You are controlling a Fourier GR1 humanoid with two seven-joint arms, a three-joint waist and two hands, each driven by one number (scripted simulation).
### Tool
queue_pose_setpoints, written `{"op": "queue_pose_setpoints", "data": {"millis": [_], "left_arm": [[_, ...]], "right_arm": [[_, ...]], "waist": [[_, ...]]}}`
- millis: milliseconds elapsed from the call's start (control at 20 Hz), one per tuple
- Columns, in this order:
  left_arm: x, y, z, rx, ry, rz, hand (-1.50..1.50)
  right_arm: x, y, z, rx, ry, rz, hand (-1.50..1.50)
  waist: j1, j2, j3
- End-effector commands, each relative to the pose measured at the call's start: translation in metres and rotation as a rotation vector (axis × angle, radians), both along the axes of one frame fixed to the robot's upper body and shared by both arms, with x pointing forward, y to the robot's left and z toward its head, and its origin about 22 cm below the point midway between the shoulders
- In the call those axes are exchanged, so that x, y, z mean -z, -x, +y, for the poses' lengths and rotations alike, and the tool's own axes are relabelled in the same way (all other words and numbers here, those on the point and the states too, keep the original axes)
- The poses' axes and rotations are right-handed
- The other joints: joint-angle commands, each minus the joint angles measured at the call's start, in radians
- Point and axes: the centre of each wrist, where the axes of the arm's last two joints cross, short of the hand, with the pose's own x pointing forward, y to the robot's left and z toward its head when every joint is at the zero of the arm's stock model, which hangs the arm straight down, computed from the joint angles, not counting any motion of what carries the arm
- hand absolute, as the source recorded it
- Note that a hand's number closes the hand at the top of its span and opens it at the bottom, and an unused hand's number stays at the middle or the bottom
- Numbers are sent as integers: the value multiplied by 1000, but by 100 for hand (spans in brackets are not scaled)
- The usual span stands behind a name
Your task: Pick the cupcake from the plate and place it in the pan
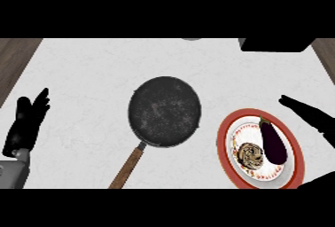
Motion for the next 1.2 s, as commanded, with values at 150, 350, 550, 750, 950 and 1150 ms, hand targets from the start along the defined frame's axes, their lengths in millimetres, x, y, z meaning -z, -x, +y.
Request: {"op": "queue_pose_setpoints", "data": {"millis": [150, 350, 550, 750, 950, 1150], "left_arm": [[17, 8, 6, -13, -2, 5, 0], [19, 11, 8, -28, 4, 4, 0], [-15, 12, 11, -21, 3, -6, 0], [7, 19, 11, -21, -8, 2, 0], [4, 15, 12, -7, 1, -6, 0], [9, 10, -7, -16, 5, -4, 0]], "right_arm": [[19, -4, 37, -34, 214, 150, -150], [35, -12, 45, -20, 221, 182, -150], [55, 0, 67, -9, 249, 170, -150], [67, -13, 56, 9, 307, 172, -150], [86, -24, 66, 10, 319, 181, -150], [86, -9, 59, -4, 333, 206, -150]], "waist": [[-5, 0, 2], [-10, -1, 3], [-10, -3, 3], [-11, -2, 3], [-9, -1, 3], [-13, -2, 3]]}}
